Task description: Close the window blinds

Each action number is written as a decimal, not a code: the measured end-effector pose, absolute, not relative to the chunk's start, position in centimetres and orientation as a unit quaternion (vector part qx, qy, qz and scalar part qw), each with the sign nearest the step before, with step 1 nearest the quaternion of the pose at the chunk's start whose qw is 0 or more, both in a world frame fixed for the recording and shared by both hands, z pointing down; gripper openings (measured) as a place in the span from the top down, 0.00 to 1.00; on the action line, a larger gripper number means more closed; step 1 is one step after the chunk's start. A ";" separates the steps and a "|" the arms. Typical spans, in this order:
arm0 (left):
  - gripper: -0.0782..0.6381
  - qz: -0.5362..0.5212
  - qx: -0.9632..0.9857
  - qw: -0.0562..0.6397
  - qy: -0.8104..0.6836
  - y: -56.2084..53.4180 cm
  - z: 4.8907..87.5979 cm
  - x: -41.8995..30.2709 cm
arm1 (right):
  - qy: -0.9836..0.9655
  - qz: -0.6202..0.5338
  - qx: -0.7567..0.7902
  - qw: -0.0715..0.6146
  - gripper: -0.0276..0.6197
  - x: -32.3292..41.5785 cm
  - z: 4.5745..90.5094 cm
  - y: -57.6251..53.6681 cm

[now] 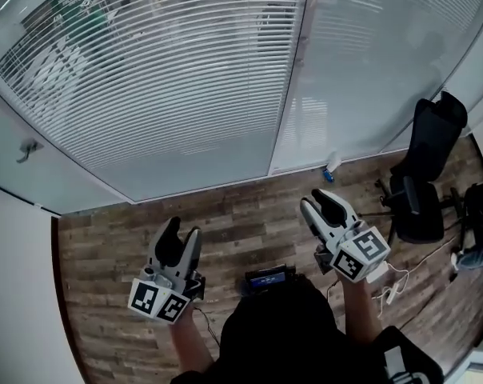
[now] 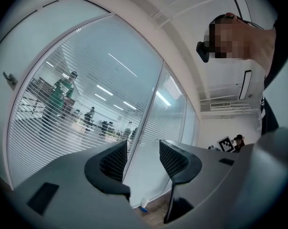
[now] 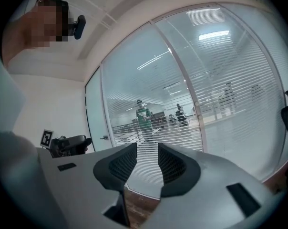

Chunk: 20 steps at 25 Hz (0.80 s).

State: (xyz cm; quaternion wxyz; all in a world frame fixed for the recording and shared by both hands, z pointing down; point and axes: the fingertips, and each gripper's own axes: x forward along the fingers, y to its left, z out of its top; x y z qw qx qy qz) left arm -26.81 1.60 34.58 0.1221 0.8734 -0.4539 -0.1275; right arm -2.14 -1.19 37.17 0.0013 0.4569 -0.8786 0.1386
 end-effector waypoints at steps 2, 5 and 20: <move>0.60 -0.124 0.874 0.124 -0.454 1.2 34.8 -26.7 | -0.878 0.142 0.457 0.002 0.77 -2.2 37.6 -1.7; 0.60 -0.116 0.872 0.125 -0.458 0.4 35.1 -26.5 | -0.880 0.151 0.451 0.001 0.77 -2.2 38.6 -3.1; 0.60 -0.086 0.868 0.079 -0.484 -11.6 32.0 -22.7 | -0.903 0.107 0.417 -0.013 0.77 -1.0 37.5 -17.8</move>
